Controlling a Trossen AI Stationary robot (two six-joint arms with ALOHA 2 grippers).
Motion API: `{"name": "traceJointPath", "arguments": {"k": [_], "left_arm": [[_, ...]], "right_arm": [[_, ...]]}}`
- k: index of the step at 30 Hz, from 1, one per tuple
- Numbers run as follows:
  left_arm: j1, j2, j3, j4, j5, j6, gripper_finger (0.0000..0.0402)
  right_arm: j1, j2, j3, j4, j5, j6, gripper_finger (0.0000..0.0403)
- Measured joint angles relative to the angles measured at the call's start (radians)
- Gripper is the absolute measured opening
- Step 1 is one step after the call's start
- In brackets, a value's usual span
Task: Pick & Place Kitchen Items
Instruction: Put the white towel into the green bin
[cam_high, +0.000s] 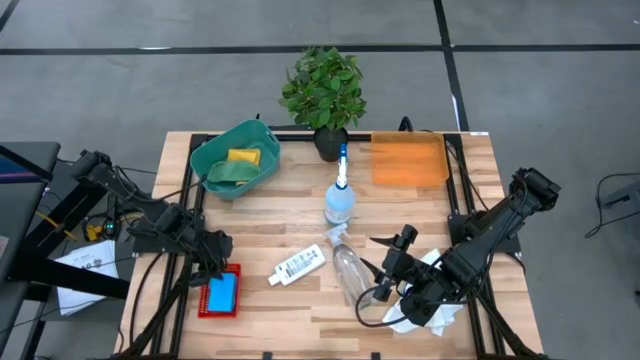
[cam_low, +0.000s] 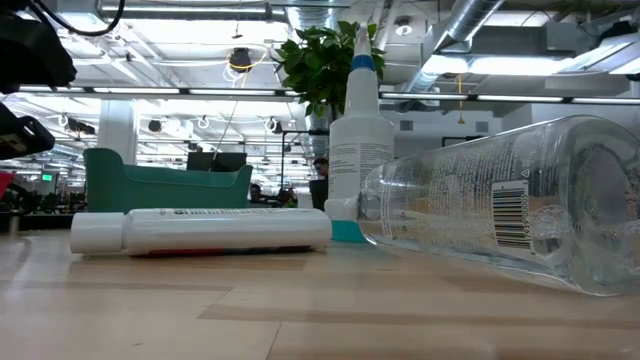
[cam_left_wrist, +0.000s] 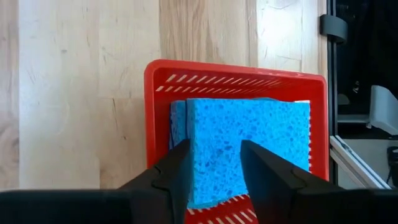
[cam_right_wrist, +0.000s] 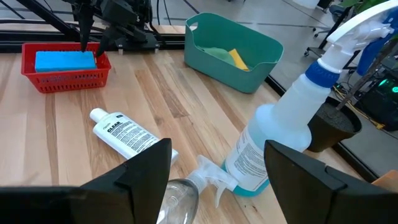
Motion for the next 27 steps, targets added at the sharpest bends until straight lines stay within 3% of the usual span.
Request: {"name": "traceJointPath", "arguments": {"k": [11, 16, 20, 23, 27], "left_arm": [[0.000, 0.000, 0.000, 0.187, 0.005, 0.110, 0.0137], [0.000, 0.000, 0.000, 0.325, 0.004, 0.201, 0.0132], [0.000, 0.000, 0.000, 0.499, -0.021, 0.369, 0.0131], [0.000, 0.000, 0.000, 0.625, -0.126, 0.510, 0.0131], [0.025, 0.000, 0.000, 0.779, -0.405, 0.706, 0.0130]], "right_arm": [[0.000, 0.000, 0.000, -0.021, 0.000, 0.008, 0.0250], [0.000, 0.000, 0.000, -0.108, -0.003, 0.110, 0.0250], [-0.009, 0.000, 0.000, -0.195, -0.026, 0.227, 0.0250], [-0.024, 0.000, 0.000, -0.280, -0.095, 0.335, 0.0250], [-0.044, 0.001, -0.006, -0.424, -0.249, 0.479, 0.0250]]}}
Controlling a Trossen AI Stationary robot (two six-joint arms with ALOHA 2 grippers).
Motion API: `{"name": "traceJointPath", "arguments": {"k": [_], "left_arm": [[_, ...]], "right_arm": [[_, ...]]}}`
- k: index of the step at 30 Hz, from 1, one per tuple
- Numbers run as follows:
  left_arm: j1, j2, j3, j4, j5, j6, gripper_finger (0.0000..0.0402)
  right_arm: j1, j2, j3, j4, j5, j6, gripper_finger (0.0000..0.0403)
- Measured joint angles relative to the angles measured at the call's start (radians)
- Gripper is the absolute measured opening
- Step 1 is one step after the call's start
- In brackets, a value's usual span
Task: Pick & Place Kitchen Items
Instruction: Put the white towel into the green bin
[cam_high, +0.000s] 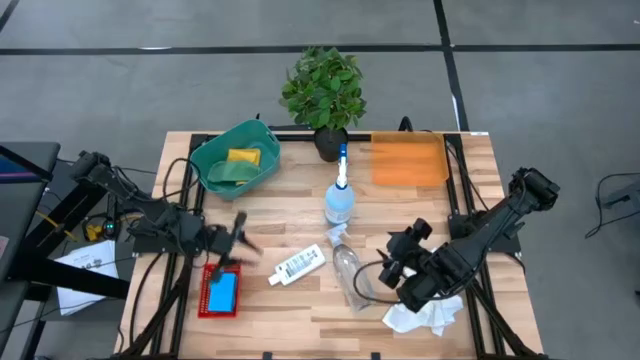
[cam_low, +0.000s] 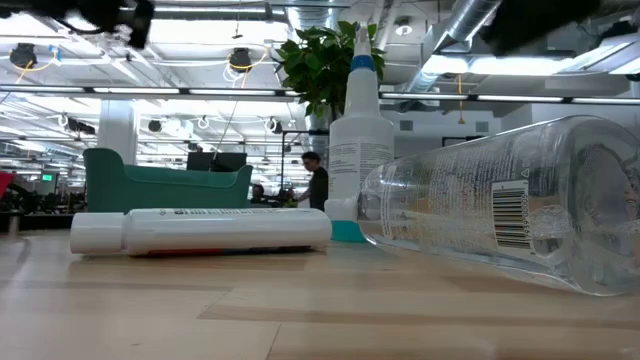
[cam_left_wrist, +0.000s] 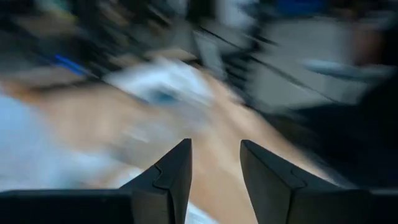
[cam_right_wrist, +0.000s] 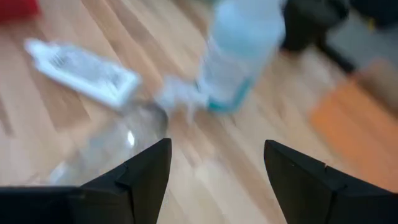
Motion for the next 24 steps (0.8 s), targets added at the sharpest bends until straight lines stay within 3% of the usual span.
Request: {"name": "traceJointPath", "arguments": {"k": [4, 10, 15, 24], "left_arm": [[0.053, 0.000, 0.000, 0.195, -0.123, 0.166, 0.0130], [0.155, 0.000, 0.001, 0.394, -0.115, 0.278, 0.0131], [0.191, 0.018, 0.001, 0.374, -0.028, 0.244, 0.0131], [0.191, 0.134, 0.001, 0.265, 0.019, 0.120, 0.0131]], "right_arm": [[0.005, 0.001, -0.035, -0.049, -0.120, 0.069, 0.0250], [0.038, 0.001, -0.050, -0.048, -0.250, 0.071, 0.0250], [0.092, 0.001, -0.050, -0.048, -0.384, 0.156, 0.0250], [0.193, 0.001, -0.050, -0.196, -0.410, 0.482, 0.0250]]}}
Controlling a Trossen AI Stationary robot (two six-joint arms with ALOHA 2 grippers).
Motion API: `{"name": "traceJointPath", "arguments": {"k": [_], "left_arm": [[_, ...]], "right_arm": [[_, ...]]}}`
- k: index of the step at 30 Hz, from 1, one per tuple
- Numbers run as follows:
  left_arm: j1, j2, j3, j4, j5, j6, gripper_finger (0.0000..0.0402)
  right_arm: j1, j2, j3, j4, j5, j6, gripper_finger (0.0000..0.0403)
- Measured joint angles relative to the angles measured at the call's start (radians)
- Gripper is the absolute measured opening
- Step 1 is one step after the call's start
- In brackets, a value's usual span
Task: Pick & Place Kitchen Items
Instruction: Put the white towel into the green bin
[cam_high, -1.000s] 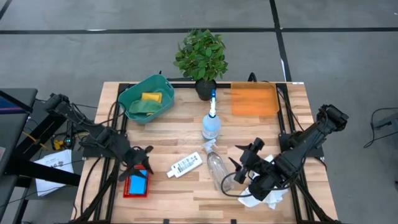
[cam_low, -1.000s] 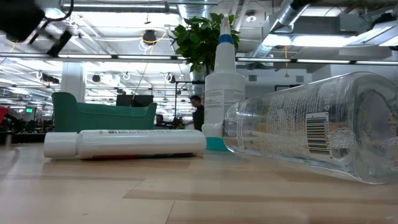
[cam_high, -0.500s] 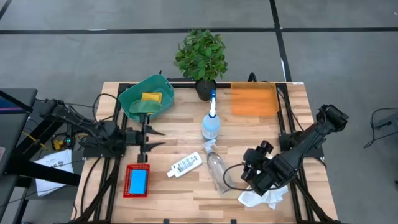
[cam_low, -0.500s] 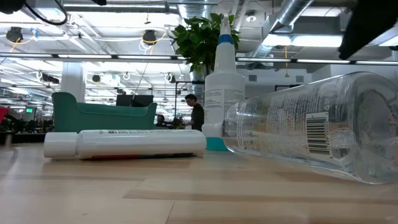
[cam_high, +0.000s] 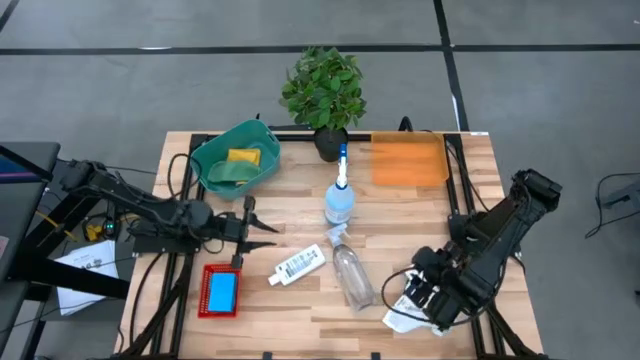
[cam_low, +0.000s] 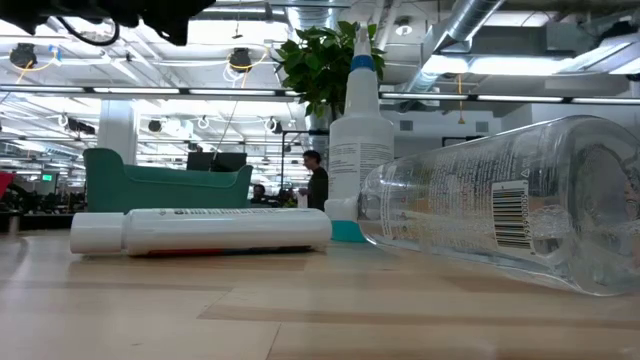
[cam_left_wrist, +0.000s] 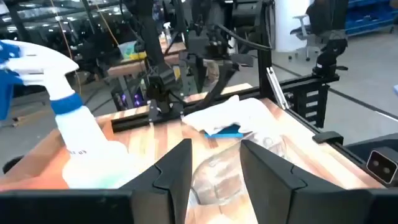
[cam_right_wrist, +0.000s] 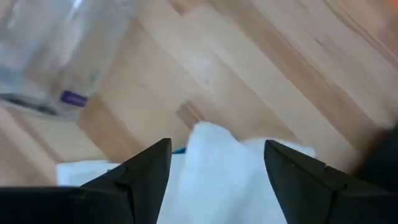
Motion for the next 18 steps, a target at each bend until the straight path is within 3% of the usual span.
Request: {"name": "traceJointPath", "arguments": {"k": [4, 11, 18], "left_arm": [[0.000, 0.012, 0.000, 0.003, -0.001, -0.007, 0.0131], [0.000, -0.004, 0.000, 0.008, -0.001, -0.027, 0.0131], [0.000, -0.004, 0.000, 0.030, -0.002, -0.036, 0.0131]], "right_arm": [[0.030, 0.024, 0.000, -0.019, -0.054, 0.076, 0.0250], [0.047, 0.065, 0.000, -0.012, -0.295, 0.149, 0.0250], [0.060, 0.067, 0.001, 0.067, -0.260, 0.152, 0.0250]]}}
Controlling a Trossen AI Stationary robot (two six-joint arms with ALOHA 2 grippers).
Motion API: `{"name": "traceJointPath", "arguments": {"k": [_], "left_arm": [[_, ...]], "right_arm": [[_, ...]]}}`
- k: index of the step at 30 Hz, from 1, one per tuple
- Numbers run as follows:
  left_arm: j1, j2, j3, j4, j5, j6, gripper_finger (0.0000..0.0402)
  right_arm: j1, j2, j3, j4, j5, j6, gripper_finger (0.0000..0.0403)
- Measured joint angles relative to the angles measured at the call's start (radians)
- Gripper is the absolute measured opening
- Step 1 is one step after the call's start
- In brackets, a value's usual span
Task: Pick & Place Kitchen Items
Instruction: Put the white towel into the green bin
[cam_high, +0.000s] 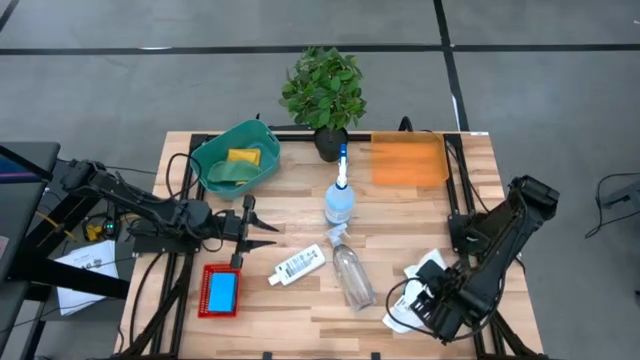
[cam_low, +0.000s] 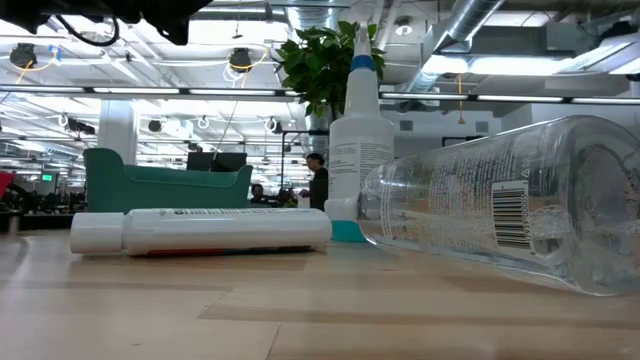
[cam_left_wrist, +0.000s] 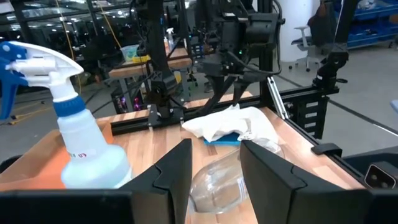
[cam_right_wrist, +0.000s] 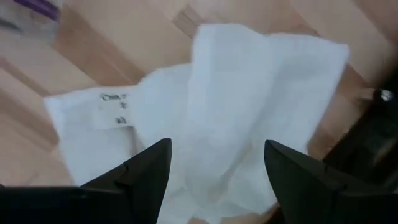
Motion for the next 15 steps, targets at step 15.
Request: {"name": "traceJointPath", "arguments": {"k": [15], "left_arm": [[0.000, 0.000, 0.000, -0.002, 0.000, -0.012, 0.0131]], "right_arm": [[0.021, 0.097, -0.050, 0.127, 0.004, -0.065, 0.0250]]}}
